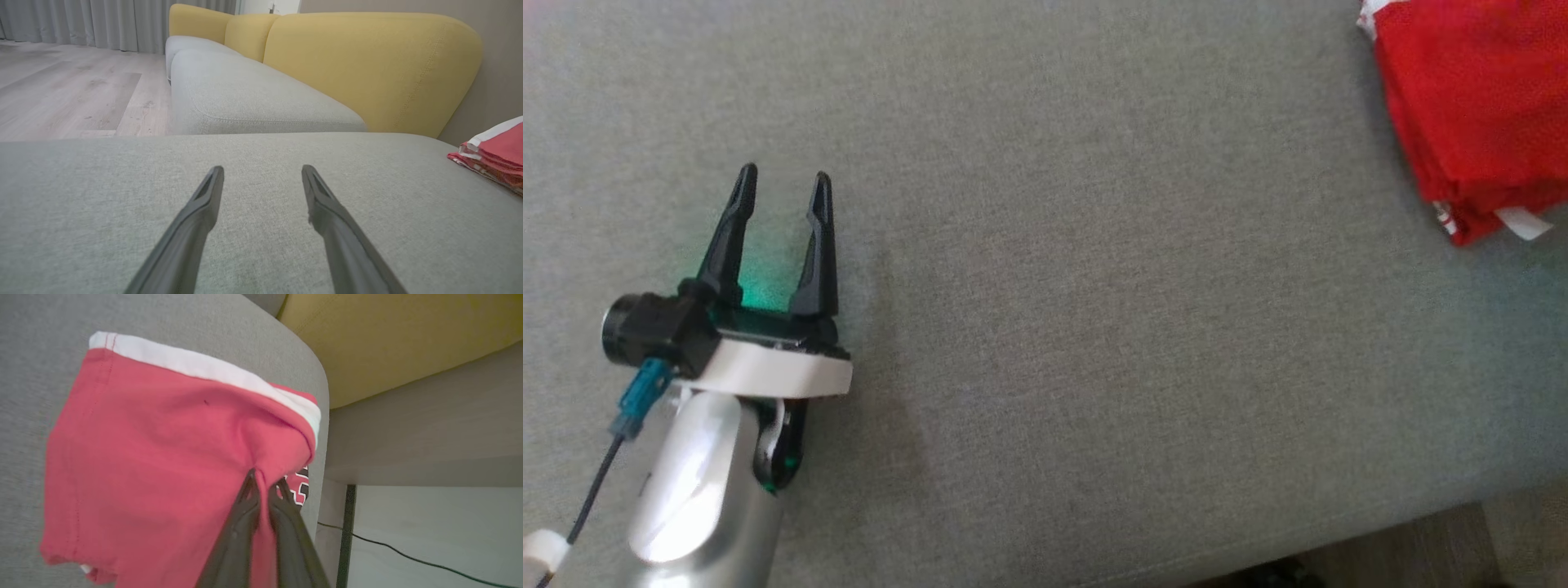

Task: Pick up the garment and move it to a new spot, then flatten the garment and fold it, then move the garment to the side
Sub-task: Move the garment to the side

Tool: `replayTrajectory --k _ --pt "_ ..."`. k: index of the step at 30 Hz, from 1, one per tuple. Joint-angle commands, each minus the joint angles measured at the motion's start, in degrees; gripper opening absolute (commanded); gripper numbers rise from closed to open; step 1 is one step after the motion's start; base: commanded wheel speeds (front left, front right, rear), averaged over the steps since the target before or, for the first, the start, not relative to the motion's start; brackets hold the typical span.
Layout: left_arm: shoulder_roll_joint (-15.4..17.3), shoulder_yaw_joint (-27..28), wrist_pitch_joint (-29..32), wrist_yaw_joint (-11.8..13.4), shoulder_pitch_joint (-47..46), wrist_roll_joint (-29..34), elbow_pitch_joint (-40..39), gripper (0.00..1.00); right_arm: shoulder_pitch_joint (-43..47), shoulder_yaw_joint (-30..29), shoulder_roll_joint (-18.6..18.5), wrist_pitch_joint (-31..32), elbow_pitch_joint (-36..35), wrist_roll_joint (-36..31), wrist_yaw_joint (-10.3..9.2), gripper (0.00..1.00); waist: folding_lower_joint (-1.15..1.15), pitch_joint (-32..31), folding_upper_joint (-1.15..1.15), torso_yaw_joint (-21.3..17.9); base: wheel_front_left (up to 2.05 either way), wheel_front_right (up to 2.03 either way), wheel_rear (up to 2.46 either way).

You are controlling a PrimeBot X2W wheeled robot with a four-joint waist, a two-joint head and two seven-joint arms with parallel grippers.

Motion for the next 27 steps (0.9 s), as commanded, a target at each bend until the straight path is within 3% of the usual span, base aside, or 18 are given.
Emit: replayTrajectory --k 1,6,7,8,14,18,27 --pt "1.8 1.3 -0.4 0.1 -1.9 0.0 -1.8 1.0 -0.9 1.0 -3.0 -1.4 0.0 -1.4 -0.04 0.0 -0.01 2.7 0.0 -0.2 0.0 0.0 0.0" --pt "2.6 0.5 -0.4 0.1 -3.5 -0.1 -1.9 1.0 -3.0 1.7 -3.0 -5.8 5.0 -3.2 -0.04 0.03 -0.01 5.0 0.0 0.7 0.0 0.0 0.0" --pt "2.7 0.5 -0.4 0.1 -3.7 -0.1 -1.8 1.0 -3.2 1.6 -2.6 -6.9 5.9 -3.9 -0.04 0.6 -0.01 5.2 0.0 0.8 0.0 0.0 0.0" --pt "2.7 0.4 -0.4 0.1 -3.8 -0.1 -1.7 1.0 -3.3 1.1 -2.2 -8.2 6.8 -4.7 -0.04 1.0 -0.01 5.2 0.0 0.9 0.0 0.0 0.0" --pt "2.2 0.5 -0.4 0.2 -3.2 -0.3 -0.5 1.0 -1.6 -4.8 3.3 -16.2 11.9 -6.8 -0.04 1.0 -0.01 1.7 0.0 1.8 0.0 0.0 0.0" --pt "1.2 1.2 -0.4 0.2 -0.9 -0.6 0.1 1.0 3.1 -10.9 9.6 -22.2 12.4 -5.7 -0.04 1.0 -0.01 -3.7 0.0 2.3 0.0 0.0 0.0" --pt "-1.1 5.5 -0.4 1.5 9.9 -0.7 -0.3 1.0 21.7 -16.9 24.1 -35.8 2.8 -4.7 -0.04 1.0 -0.01 -17.1 0.0 3.3 0.0 0.0 0.0"
